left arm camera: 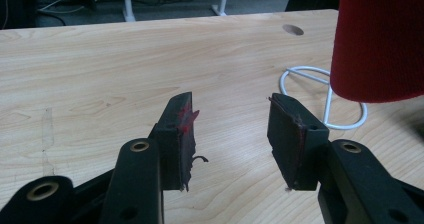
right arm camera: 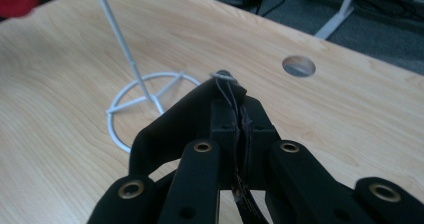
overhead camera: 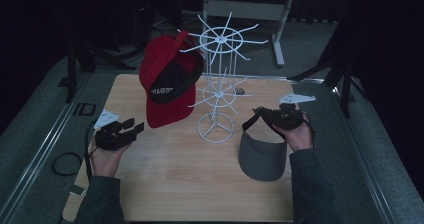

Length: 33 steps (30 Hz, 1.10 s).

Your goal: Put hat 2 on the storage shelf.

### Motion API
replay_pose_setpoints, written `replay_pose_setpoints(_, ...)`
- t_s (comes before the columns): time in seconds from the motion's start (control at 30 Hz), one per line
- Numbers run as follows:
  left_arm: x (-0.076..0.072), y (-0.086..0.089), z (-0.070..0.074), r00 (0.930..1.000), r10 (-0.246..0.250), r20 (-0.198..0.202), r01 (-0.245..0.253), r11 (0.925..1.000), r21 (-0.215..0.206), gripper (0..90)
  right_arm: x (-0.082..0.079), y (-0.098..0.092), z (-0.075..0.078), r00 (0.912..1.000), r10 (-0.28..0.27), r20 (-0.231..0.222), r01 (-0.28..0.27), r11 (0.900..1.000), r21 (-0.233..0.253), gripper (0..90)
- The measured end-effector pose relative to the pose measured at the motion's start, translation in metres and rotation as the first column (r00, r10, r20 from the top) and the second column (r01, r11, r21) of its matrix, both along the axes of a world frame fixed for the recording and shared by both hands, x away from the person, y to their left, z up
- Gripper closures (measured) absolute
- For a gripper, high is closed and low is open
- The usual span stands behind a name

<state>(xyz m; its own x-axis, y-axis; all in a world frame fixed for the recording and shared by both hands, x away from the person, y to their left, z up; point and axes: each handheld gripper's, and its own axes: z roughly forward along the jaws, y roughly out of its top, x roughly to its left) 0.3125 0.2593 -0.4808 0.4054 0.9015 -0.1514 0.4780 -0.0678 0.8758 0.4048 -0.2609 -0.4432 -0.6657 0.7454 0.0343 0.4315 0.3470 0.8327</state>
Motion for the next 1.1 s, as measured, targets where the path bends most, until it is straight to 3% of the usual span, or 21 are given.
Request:
replay_pose_setpoints(0.5, 0.0, 0.0, -0.005, 0.9999, -0.001, -0.011, 0.001, 1.0, 0.004, 53.9, -0.024, 0.006, 0.033, 0.994, 0.036, 0.103, -0.042, 0.998, 0.049, 86.8)
replay_pose_setpoints(1.1, 0.0, -0.006, -0.008, 0.9996, -0.016, -0.022, 0.017, 0.9998, 0.013, 53.4, -0.039, 0.005, 0.054, 0.9847, 0.057, 0.164, -0.073, 0.993, 0.09, 86.7)
